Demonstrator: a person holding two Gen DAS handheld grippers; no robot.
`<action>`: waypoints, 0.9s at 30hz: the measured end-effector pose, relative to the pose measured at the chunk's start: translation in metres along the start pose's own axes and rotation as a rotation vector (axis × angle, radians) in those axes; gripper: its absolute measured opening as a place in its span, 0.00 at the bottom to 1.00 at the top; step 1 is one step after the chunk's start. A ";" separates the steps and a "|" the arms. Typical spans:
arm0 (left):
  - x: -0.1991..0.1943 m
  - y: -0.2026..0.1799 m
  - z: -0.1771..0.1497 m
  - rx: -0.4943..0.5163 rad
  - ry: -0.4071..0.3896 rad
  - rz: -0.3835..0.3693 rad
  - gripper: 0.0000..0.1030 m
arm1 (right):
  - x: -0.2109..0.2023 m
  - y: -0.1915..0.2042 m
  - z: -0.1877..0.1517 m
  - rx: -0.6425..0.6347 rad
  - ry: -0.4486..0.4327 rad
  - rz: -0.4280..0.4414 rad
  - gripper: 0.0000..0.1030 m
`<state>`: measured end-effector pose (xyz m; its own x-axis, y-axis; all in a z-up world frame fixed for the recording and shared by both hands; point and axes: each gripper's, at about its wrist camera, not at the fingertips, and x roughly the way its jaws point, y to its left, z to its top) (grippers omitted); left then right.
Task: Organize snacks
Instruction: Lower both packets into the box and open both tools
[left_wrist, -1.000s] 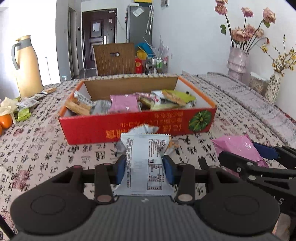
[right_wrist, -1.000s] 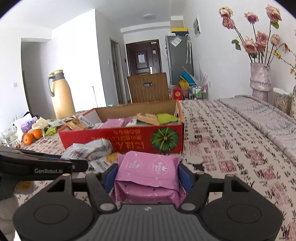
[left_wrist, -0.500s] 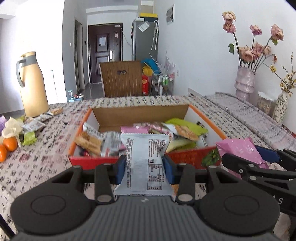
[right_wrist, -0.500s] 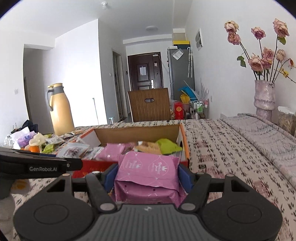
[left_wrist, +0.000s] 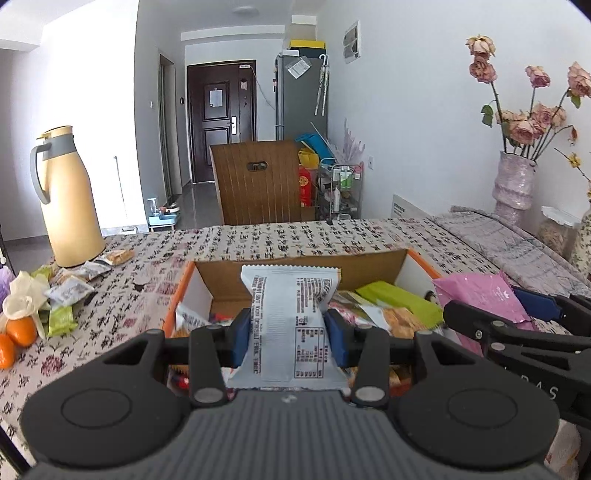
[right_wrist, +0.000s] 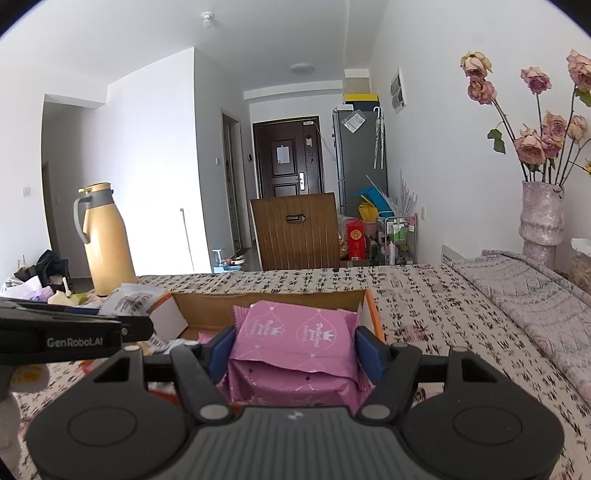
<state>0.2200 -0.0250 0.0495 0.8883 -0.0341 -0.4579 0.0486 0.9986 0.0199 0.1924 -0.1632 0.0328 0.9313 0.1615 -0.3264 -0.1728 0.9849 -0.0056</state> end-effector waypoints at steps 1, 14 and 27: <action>0.004 0.001 0.002 -0.002 0.002 0.003 0.42 | 0.005 0.001 0.003 -0.004 -0.001 0.001 0.66; 0.065 0.017 -0.002 -0.057 0.067 0.020 0.42 | 0.064 0.002 0.006 -0.005 0.019 -0.003 0.66; 0.058 0.030 -0.008 -0.112 0.040 0.039 0.70 | 0.070 -0.007 -0.008 0.031 0.065 0.009 0.85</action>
<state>0.2698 0.0032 0.0167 0.8695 0.0047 -0.4939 -0.0393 0.9974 -0.0598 0.2567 -0.1596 0.0022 0.9070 0.1666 -0.3867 -0.1698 0.9851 0.0262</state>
